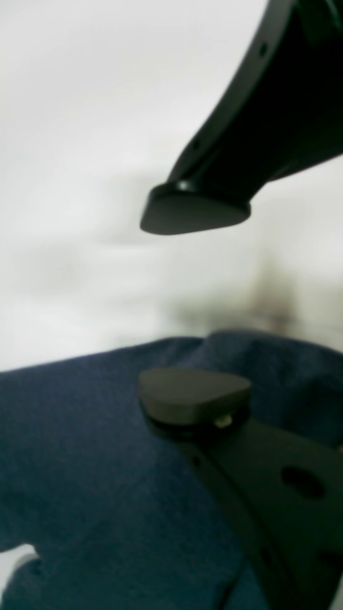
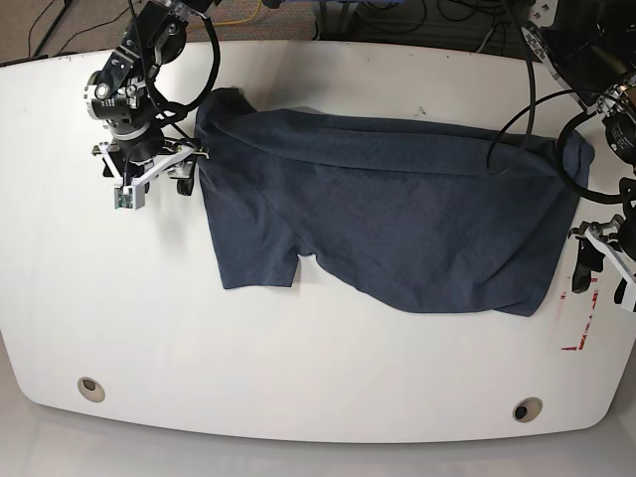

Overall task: Layout the t-shirt on the table in an organized manner, then fold the t-shirt properly
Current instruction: 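Open the left gripper, releasing the shirt, and raise it, then move the left gripper along the shirt's side to grasp its hem corner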

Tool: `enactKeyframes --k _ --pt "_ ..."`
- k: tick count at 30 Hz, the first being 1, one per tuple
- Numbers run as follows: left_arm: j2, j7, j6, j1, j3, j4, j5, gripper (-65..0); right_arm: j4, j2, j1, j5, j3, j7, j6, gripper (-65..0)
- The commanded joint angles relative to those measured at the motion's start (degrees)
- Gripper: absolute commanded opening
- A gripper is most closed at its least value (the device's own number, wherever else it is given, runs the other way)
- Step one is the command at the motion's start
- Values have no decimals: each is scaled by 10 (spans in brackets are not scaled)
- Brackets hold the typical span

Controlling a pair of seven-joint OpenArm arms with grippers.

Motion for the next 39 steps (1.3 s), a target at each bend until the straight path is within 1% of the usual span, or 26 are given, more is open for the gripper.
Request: enactKeyframes --k 1,4,8,12,15,21,27,36,38,39 --pt "-13 -53 33 -12 -3 -6 -7 -253 -12 1 6 6 -11 2 2 -239" --pt "-14 -83 65 -12 -3 -20 -7 -253 -23 1 2 6 -20 2 4 -239" --pt "-27 -125 104 -9 -3 -43 3 -253 -29 0 1 6 -38 2 5 -239" --pt "-27 -138 122 -13 -3 -63 33 -253 -30 0 -8 6 -61 2 4 -239" --pt "-27 -142 124 -21 -2 -72 64 -253 -34 0 -8 6 -70 2 1 -239" --pt "-27 -149 124 -26 -2 -74 93 -253 -76 0 -6 6 -71 4 5 -239" --pt "-26 -159 124 -23 -2 -74 96 -253 -113 3 -5 6 -71 12 6 -239" --pt "-26 -159 124 -23 -2 -74 96 -253 -116 3 -10 5 -71 19 6 -243" --pt "-26 -159 124 -23 -1 -75 96 -253 -115 3 -11 5 -72 19 6 -254" --pt "-25 -159 124 -23 -1 -75 96 -253 -115 3 -11 5 -72 19 6 -274"
